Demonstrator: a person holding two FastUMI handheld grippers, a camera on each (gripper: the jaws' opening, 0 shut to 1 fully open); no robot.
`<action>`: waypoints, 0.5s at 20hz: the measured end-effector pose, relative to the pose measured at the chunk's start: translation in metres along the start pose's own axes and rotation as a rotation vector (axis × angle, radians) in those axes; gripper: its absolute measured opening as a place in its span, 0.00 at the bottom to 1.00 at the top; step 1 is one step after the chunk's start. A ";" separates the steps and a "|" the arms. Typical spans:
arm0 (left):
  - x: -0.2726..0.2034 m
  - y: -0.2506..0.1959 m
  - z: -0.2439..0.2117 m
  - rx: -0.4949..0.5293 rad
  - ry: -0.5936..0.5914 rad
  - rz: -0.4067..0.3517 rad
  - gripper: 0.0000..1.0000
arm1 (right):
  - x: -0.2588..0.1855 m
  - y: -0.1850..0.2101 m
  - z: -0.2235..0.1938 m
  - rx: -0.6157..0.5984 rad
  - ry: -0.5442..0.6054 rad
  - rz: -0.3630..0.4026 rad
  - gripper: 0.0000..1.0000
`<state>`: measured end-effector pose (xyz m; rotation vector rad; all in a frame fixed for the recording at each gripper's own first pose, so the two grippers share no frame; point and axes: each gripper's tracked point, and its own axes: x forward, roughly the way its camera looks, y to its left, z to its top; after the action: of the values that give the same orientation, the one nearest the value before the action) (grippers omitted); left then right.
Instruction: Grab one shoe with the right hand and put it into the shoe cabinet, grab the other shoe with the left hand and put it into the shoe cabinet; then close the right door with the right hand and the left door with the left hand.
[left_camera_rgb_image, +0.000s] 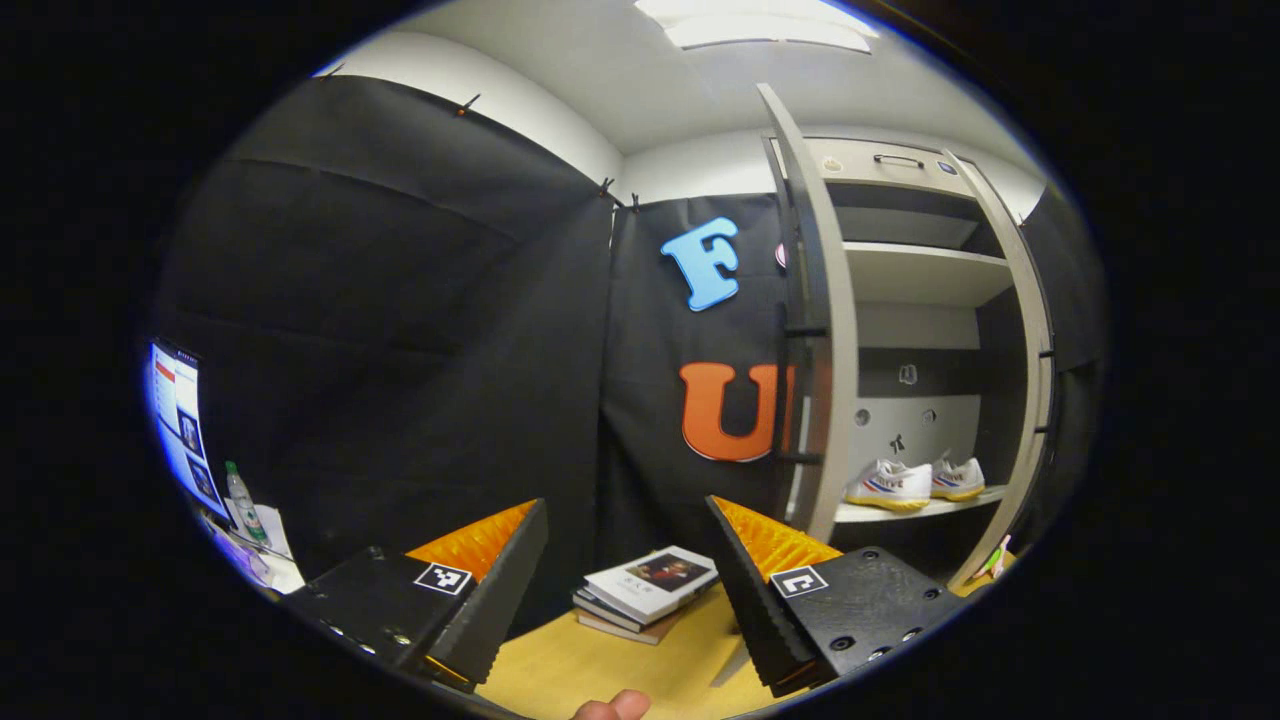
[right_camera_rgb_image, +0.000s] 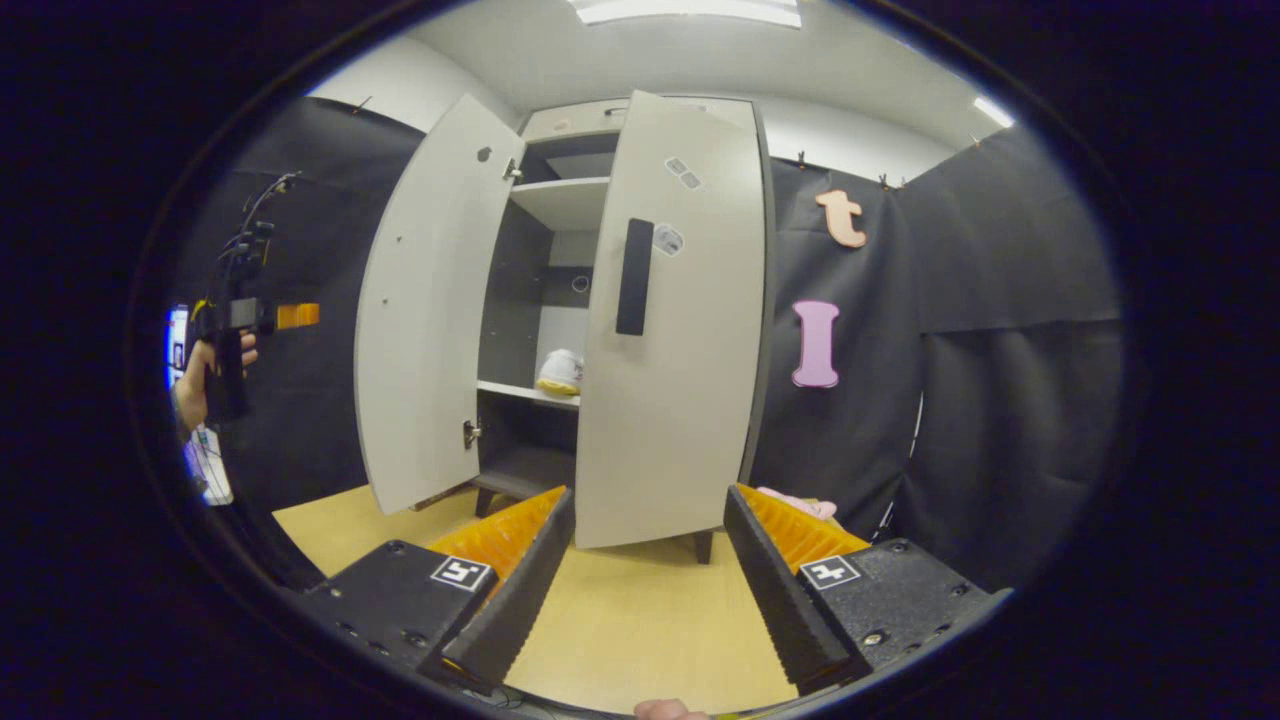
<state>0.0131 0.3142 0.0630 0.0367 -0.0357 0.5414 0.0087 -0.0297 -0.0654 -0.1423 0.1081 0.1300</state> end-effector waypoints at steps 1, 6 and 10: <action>0.013 -0.003 0.006 -0.006 0.001 -0.012 0.93 | -0.002 -0.002 0.000 0.009 -0.001 -0.007 0.94; 0.044 -0.015 0.011 -0.063 0.054 -0.077 0.93 | -0.003 -0.019 -0.007 0.019 0.016 -0.051 0.97; 0.049 -0.025 0.004 -0.042 0.071 -0.105 0.93 | -0.004 -0.032 -0.010 0.057 0.029 -0.082 0.97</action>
<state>0.0676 0.3178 0.0684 -0.0220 0.0242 0.4363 0.0081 -0.0633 -0.0709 -0.0911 0.1349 0.0427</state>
